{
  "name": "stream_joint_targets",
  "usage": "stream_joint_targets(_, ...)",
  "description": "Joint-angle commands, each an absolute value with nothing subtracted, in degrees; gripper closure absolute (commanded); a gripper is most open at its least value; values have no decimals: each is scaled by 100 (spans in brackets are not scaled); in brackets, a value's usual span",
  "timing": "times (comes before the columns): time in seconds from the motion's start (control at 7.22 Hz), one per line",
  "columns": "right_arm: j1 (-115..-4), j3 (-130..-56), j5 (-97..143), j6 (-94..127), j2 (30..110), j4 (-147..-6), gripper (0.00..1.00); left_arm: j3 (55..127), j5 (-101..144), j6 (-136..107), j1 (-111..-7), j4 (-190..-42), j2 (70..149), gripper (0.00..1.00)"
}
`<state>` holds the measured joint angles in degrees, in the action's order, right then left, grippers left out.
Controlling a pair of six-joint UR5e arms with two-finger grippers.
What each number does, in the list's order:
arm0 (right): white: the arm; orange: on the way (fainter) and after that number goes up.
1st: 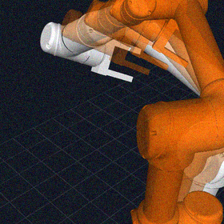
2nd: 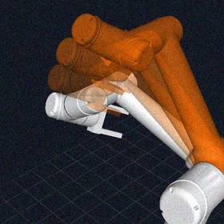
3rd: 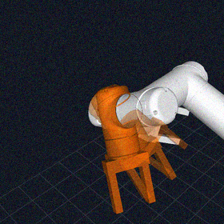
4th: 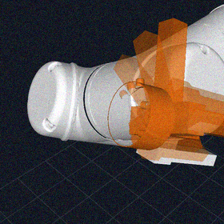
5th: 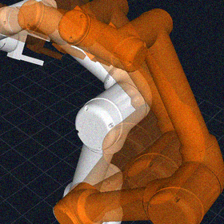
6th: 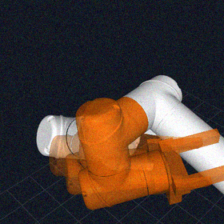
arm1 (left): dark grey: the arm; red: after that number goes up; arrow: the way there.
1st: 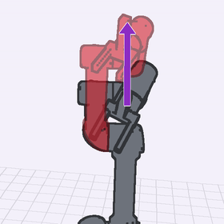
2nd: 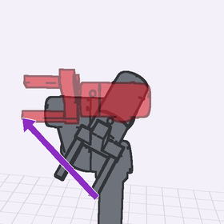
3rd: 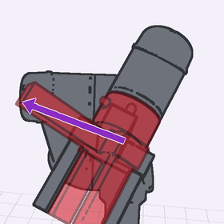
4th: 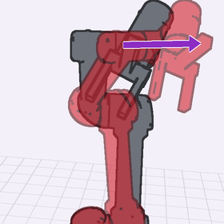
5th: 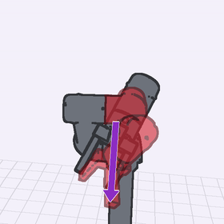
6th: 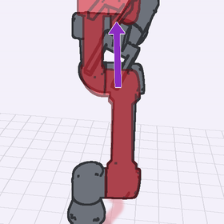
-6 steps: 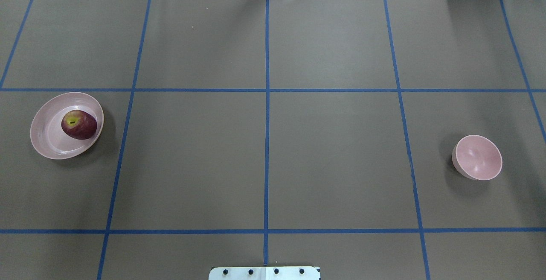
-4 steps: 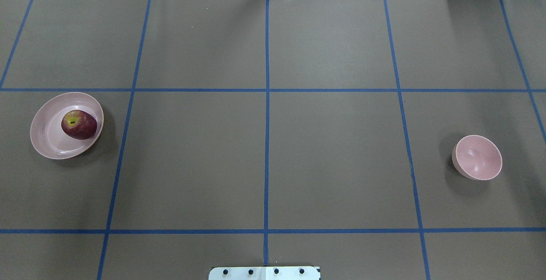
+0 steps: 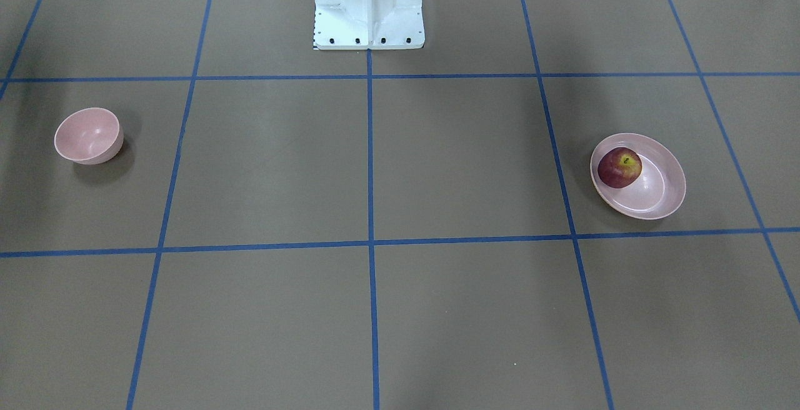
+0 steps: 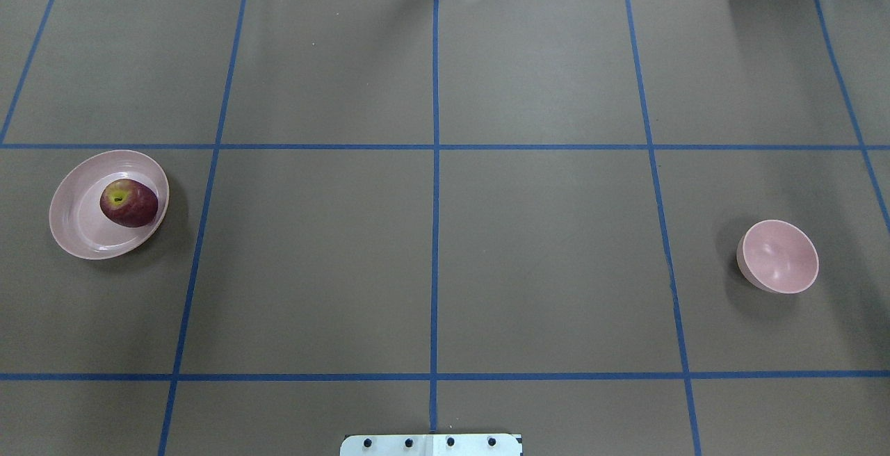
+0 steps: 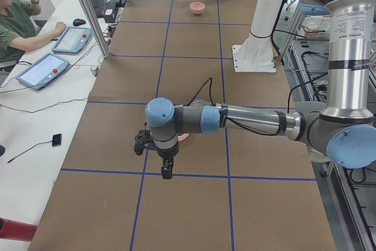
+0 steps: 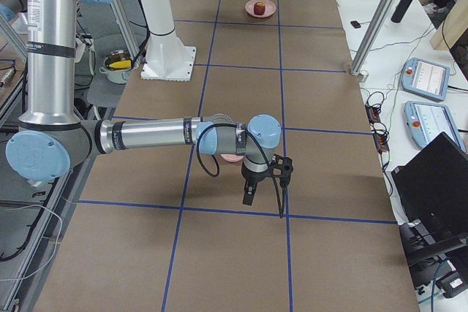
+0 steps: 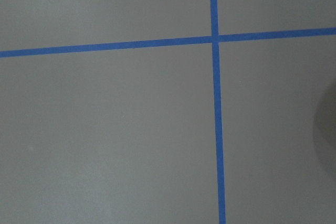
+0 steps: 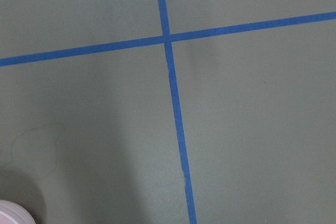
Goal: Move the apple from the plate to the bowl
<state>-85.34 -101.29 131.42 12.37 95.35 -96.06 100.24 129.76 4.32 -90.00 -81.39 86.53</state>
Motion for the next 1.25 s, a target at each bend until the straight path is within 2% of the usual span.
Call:
stream_joint_targets(0.0,-8534,-10221,13148,1292,9536,-9606,0,10159,12973,439,-9000,-8139,8640,1)
stream_joint_targets(0.42,-8525,-10283,13157,1222,9335,-9572,0,10457,12981,378,-8956,-8138,8736,1)
stream_joint_targets(0.55,-8525,-10309,13175,1274,8977,-9423,0,10546,12981,361,-8956,-8156,8919,1)
stream_joint_targets(0.69,-8517,-10292,13645,1292,8974,-9404,0,10564,12999,360,-8947,-8156,9130,1)
stream_joint_targets(0.83,-8403,-10040,14198,1248,8921,-9282,0,10512,13008,404,-8912,-8156,9132,1)
stream_joint_targets(1.11,-7791,-10037,14186,1675,8974,-8309,0,10468,13078,274,-8667,-8323,9132,1)
